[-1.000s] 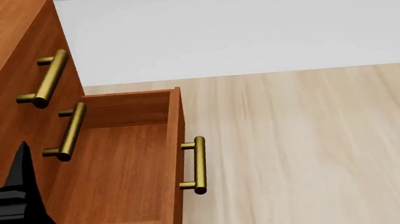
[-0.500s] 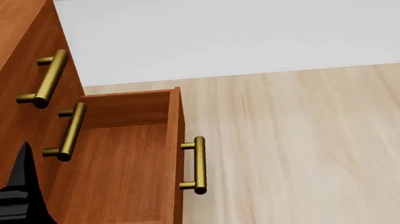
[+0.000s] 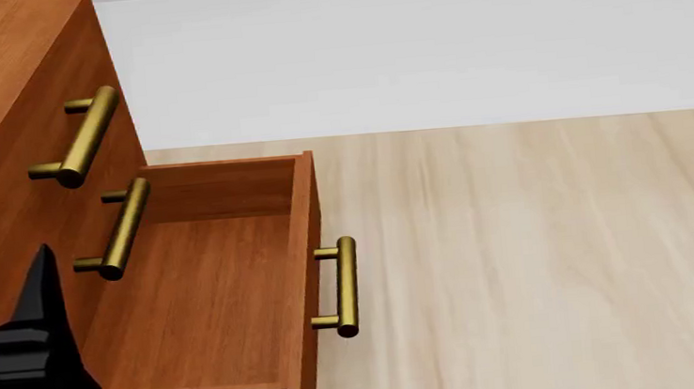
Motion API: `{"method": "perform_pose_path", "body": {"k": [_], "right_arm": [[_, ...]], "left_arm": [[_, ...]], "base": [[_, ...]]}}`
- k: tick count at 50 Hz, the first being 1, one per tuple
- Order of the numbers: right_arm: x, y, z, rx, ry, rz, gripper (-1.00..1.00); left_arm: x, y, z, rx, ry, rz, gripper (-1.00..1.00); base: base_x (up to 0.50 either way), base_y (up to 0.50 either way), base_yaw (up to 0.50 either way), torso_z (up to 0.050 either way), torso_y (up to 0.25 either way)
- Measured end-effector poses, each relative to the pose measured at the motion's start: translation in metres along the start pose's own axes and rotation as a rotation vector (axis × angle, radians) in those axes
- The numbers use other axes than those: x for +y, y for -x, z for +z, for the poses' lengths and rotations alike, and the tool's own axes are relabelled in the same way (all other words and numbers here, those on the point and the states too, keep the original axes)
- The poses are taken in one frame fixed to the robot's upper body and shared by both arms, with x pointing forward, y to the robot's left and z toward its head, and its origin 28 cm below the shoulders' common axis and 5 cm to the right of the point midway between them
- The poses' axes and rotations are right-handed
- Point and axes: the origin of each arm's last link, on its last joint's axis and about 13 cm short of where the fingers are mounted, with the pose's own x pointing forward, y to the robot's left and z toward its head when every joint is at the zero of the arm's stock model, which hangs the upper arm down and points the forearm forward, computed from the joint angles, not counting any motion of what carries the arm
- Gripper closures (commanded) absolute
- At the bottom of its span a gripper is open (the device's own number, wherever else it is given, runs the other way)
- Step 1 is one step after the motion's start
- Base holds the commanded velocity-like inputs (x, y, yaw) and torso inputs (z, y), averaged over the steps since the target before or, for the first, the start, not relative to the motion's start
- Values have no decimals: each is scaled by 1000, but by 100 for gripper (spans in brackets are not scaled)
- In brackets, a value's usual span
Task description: Put the wine bottle in the bottom drawer of the cabinet.
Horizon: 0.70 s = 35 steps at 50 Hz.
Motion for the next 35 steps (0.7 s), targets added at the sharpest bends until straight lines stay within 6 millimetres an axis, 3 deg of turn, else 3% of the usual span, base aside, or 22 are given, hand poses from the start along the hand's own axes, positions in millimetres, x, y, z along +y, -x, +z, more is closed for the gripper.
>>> {"method": "perform_pose_path", "body": {"k": [22,23,35], "right_arm": [[2,-12,3,6,8,-5,-100],[2,-12,3,7,8,-4,100],[5,-13,7,9,-14,23,100]], "left_arm": [[-2,-3,0,0,0,-3,-100],[-2,-3,0,1,1,-3,-100],[-2,-3,0,-1,-1,-1,-100]], "base": [[0,0,0,0,0],[0,0,0,0,0],[0,0,0,0,0]]}}
